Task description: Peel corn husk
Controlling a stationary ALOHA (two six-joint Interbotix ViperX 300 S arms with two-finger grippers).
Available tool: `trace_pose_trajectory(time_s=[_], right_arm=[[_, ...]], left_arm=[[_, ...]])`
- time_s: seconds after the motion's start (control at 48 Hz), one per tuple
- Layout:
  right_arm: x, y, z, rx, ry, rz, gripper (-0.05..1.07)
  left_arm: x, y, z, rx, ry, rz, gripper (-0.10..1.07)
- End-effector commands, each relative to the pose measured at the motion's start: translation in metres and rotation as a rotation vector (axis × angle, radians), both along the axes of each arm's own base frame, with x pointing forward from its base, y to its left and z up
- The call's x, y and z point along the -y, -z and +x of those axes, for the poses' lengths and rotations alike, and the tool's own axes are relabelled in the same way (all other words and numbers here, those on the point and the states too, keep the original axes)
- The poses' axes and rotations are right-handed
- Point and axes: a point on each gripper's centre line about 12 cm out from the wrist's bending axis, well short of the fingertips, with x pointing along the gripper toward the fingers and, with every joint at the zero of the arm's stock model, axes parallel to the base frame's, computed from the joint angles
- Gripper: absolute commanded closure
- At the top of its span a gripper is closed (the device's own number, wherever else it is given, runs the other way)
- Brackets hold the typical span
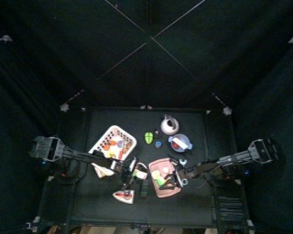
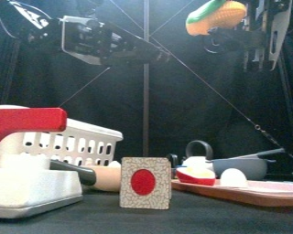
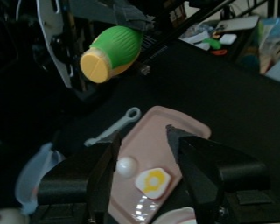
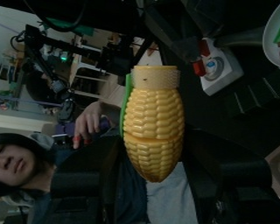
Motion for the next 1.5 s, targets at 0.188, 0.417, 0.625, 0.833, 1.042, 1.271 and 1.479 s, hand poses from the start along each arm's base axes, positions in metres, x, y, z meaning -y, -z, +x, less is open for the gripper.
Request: trace_pose_trajectory(time_s=[0.188,0.417,0.625,0.833,1.042,1.271,1.479], right_arm=[[-0.001,0.009,0.007,-0.029,0.008,0.012,0.45],[-0.002,0.013,0.011,-0.040,0.007,0.013,0.45],[-0.004,0.013,0.010,-0.037,-0.001,0.008,0.45],[-0.003,0.018,0.013,-0.048,-0.002,0.001,0.45],[-0.005,0.020,0.015,-0.053,-0.009,-0.005,0.45],[-0.006,0.022,0.017,-0.059,-0.012,-0.008,0.45],[-0.006,0.023,0.017,-0.061,-0.013,-0.012,0.45]], left_arm=[[-0.005,-0.018,0.004,0.216,-0.045,0.069,0.13],[0.004,-0.003,0.005,0.193,-0.037,0.105,0.13],[0.015,0.004,0.007,0.182,0.009,0.131,0.13],[0.019,0.003,0.016,0.197,0.026,0.140,0.13],[0.020,0.006,0.026,0.205,0.026,0.162,0.13],[0.021,0.009,0.028,0.208,0.033,0.190,0.14],[0.022,0.009,0.029,0.213,0.038,0.200,0.15]])
